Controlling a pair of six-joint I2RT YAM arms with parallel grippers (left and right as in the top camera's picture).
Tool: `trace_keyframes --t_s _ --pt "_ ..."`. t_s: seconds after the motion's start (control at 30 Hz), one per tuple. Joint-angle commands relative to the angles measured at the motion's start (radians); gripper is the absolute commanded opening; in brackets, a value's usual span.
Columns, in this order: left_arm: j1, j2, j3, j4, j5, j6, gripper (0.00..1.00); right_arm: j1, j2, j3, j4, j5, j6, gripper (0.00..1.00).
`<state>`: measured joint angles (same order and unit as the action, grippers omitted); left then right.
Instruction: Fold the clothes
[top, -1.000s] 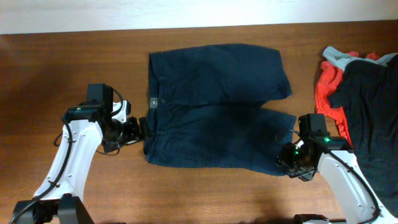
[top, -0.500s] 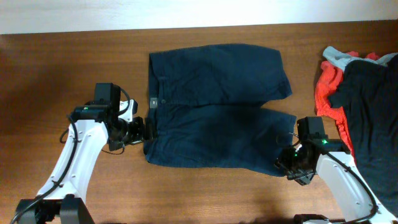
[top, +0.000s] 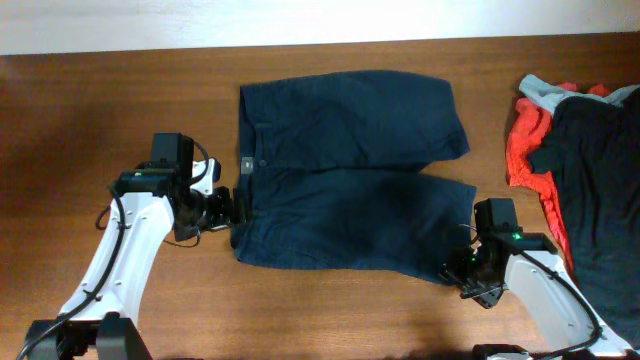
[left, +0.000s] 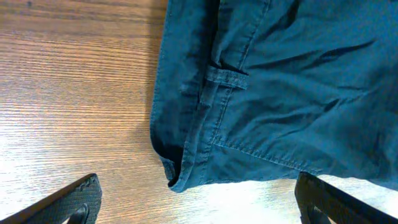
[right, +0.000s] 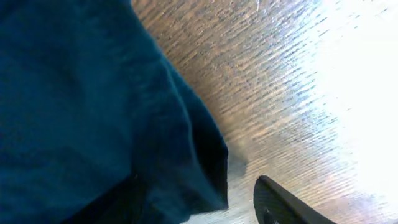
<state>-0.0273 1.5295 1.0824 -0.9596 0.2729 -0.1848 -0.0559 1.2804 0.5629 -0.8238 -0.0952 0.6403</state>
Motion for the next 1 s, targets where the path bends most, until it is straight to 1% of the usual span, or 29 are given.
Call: trace_keyframes --t_s 0.0,0.1,0.3,0.4,0.5,0.53,0.67,0.83,0.97 --pt "-0.003 0.003 -0.003 0.002 -0.011 -0.012 0.99 0.002 0.002 -0.010 0.037 0.017 0.016 0.59" --pt "-0.003 0.008 -0.003 0.003 -0.018 -0.013 0.99 0.002 0.002 -0.010 0.058 0.017 0.016 0.57" --pt "-0.003 0.034 -0.003 0.006 -0.033 -0.013 0.99 0.002 0.002 -0.010 0.066 0.021 0.016 0.42" --pt "-0.003 0.053 -0.003 0.006 -0.033 -0.013 0.99 0.002 0.002 -0.010 0.066 0.021 0.016 0.29" --pt "-0.003 0.070 -0.003 0.006 -0.033 -0.013 0.99 0.002 0.002 -0.010 0.069 0.021 0.016 0.12" --pt "-0.003 0.076 -0.003 0.006 -0.032 -0.013 0.99 0.002 0.002 -0.010 0.070 0.021 0.016 0.05" --pt "-0.005 0.090 -0.003 0.004 -0.029 -0.013 0.99 0.002 0.002 -0.010 0.070 0.021 0.016 0.04" --pt "-0.052 0.094 -0.029 0.010 -0.034 -0.039 0.99 0.002 0.002 -0.010 0.074 0.021 0.016 0.04" --pt "-0.116 0.094 -0.106 0.080 -0.034 -0.087 0.99 0.002 0.002 -0.010 0.074 0.021 0.015 0.04"
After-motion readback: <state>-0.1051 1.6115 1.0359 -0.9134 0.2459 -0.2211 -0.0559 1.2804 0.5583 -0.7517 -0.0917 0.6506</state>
